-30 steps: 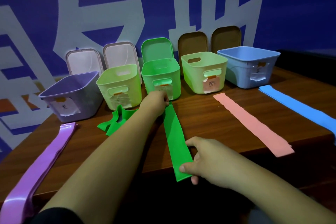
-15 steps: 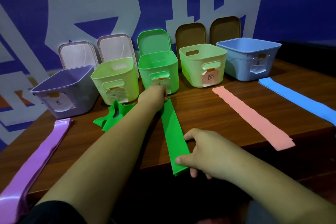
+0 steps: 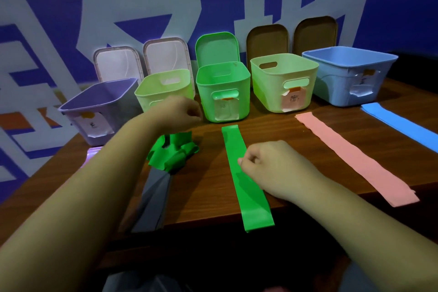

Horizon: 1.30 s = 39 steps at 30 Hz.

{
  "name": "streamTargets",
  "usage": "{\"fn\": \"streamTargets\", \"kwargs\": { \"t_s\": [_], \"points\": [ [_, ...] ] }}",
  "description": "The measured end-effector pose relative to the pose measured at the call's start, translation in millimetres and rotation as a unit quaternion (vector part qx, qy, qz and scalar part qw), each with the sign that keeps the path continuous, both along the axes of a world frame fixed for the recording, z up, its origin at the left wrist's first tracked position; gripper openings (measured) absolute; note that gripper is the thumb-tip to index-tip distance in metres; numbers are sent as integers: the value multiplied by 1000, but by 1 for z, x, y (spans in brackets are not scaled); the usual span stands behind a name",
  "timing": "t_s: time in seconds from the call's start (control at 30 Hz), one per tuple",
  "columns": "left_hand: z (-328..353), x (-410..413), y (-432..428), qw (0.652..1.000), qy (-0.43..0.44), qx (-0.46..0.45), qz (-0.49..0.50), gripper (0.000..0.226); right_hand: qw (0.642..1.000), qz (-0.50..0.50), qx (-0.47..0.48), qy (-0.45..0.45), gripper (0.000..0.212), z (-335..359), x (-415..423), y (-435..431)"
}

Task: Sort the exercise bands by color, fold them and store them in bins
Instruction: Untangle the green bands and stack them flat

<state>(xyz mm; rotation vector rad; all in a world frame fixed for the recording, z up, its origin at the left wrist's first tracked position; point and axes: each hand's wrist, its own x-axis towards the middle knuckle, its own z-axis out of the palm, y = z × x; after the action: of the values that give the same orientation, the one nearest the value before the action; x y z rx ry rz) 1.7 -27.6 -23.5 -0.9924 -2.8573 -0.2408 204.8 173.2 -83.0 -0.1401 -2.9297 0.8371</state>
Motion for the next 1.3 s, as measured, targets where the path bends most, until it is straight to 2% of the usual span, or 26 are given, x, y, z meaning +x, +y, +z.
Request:
{"fn": "streamTargets", "kwargs": {
  "t_s": [0.13,0.27,0.5,0.63,0.73,0.87,1.1,1.3],
  "points": [
    [-10,-1,-37,999,-41,31,-3,15,999,11,22,47,31,4,-34,-18],
    [-27,-11,-50,999,-2,-30,-29,26,997,55,29,48,29,15,-71,-34],
    [-27,-24,-58,996,30,82,-26,20,993,109,25,26,24,20,-133,-49],
    [-29,-28,-50,984,-11,175,2,11,990,125,-57,27,20,9,-156,-52],
    [-39,-28,-47,962,-97,254,-2,6,987,121,-95,49,18,-7,-165,-49],
    [-50,-32,-51,948,-162,273,-35,15,977,127,-166,45,21,-22,-169,-40],
    [-51,-31,-53,925,-205,316,-58,15,975,142,-164,41,21,-24,-172,-36],
    [-55,-28,-53,924,-211,313,-60,14,979,146,-135,47,40,-24,-167,-35]
  ]
}}
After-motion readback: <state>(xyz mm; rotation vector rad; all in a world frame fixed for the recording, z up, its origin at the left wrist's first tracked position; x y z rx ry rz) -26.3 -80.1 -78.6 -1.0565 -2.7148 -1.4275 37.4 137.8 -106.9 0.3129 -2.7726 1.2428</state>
